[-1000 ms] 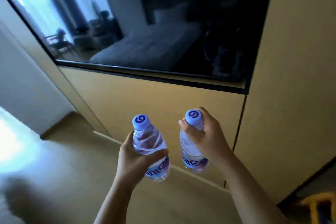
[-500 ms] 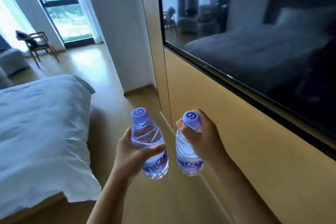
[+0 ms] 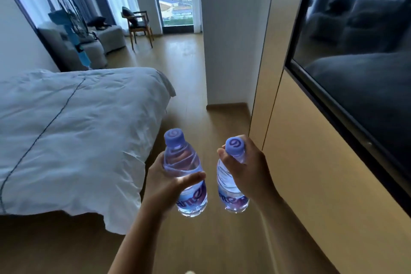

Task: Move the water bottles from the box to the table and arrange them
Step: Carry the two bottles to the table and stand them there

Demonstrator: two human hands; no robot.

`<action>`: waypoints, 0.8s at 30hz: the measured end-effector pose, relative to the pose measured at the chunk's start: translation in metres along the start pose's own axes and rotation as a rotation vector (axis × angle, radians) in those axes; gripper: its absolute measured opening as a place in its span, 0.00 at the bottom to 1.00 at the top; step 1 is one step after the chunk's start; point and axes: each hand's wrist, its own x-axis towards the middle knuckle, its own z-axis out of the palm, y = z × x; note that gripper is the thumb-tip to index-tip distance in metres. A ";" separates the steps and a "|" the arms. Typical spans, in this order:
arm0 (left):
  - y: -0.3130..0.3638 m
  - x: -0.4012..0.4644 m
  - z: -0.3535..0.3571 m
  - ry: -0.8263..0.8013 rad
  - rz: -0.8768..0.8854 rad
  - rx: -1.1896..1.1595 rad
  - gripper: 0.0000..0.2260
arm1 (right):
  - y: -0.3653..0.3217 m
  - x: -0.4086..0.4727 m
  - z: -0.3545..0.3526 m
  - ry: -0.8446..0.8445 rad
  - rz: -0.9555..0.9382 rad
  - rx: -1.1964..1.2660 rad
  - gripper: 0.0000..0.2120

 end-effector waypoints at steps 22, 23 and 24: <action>-0.061 0.444 -0.007 -0.072 0.004 0.083 0.26 | 0.142 0.396 0.153 0.059 -0.017 -0.035 0.12; -0.064 0.467 -0.002 -0.069 0.012 0.091 0.25 | 0.153 0.416 0.157 0.045 -0.017 -0.031 0.12; -0.066 0.489 0.003 -0.064 0.018 0.099 0.25 | 0.164 0.437 0.161 0.031 -0.013 -0.024 0.11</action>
